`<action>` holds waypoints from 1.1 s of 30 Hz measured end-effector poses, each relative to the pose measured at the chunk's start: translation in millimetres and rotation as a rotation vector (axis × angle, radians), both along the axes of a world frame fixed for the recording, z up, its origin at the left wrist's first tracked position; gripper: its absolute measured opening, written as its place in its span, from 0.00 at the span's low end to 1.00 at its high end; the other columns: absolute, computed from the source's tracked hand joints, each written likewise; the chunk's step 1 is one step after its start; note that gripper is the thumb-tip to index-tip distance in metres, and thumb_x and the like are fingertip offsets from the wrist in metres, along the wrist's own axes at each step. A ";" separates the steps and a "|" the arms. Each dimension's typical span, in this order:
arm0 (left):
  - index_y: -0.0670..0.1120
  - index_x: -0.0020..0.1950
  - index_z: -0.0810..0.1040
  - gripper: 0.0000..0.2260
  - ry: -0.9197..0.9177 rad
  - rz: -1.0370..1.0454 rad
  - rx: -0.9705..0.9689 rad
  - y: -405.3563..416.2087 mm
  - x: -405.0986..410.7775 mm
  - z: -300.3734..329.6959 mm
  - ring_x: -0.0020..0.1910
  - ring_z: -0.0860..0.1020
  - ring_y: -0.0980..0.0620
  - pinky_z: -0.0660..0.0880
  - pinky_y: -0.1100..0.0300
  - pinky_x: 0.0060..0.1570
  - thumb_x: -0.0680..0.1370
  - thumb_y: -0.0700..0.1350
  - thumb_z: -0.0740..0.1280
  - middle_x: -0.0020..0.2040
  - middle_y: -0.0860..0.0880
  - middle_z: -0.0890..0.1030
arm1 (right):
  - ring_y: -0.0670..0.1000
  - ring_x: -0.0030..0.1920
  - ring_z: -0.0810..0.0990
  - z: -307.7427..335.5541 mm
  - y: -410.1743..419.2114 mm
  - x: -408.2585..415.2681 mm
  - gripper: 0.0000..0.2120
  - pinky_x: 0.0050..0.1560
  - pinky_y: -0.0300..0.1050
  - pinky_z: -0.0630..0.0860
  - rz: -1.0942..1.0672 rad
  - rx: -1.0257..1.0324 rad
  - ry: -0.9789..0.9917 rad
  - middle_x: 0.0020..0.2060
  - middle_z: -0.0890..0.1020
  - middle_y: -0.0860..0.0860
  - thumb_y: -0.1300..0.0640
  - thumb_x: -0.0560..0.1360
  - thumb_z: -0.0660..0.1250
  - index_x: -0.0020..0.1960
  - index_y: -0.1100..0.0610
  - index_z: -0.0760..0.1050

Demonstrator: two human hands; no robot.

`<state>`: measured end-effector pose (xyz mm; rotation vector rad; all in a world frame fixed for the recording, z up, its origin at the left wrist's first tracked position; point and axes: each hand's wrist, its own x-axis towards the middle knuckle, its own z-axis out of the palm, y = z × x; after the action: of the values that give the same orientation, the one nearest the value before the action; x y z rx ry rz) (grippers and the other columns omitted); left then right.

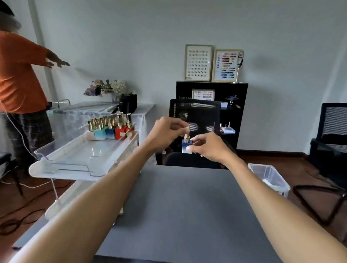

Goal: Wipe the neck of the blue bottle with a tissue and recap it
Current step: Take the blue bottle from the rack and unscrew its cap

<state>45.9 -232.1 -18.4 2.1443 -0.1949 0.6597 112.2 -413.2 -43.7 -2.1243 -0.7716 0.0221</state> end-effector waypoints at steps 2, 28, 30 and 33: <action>0.46 0.52 0.85 0.06 0.057 -0.022 -0.001 -8.3 4.9 -30.7 0.44 0.84 0.60 0.79 0.65 0.49 0.75 0.43 0.75 0.43 0.54 0.86 | 0.44 0.42 0.83 -31.1 -10.4 -1.0 0.06 0.45 0.42 0.79 -0.023 -0.013 0.062 0.39 0.86 0.46 0.50 0.69 0.77 0.45 0.46 0.84; 0.49 0.55 0.82 0.08 0.173 -0.056 -0.053 -3.3 37.2 -177.7 0.48 0.84 0.60 0.77 0.69 0.49 0.76 0.44 0.73 0.46 0.54 0.86 | 0.46 0.54 0.76 -194.2 -5.2 23.3 0.16 0.56 0.49 0.75 -0.074 -0.080 -0.029 0.49 0.81 0.43 0.42 0.76 0.68 0.61 0.47 0.80; 0.50 0.53 0.83 0.08 0.161 -0.048 -0.078 -4.8 38.0 -179.7 0.46 0.84 0.60 0.77 0.69 0.48 0.75 0.44 0.74 0.44 0.55 0.86 | 0.46 0.53 0.75 -195.9 -6.2 23.2 0.16 0.57 0.49 0.75 -0.069 -0.077 -0.056 0.48 0.81 0.43 0.42 0.76 0.68 0.61 0.47 0.80; 0.50 0.49 0.83 0.07 0.135 -0.018 -0.126 -7.0 40.2 -181.3 0.42 0.84 0.59 0.77 0.69 0.44 0.73 0.46 0.77 0.40 0.56 0.86 | 0.46 0.53 0.75 -196.7 -5.5 25.5 0.16 0.56 0.50 0.75 -0.068 -0.082 -0.077 0.48 0.81 0.43 0.43 0.77 0.68 0.61 0.47 0.80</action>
<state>86.1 -239.0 -199.8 2.0547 -0.0963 0.5014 137.7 -418.7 -240.5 -2.2396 -0.7539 -0.0659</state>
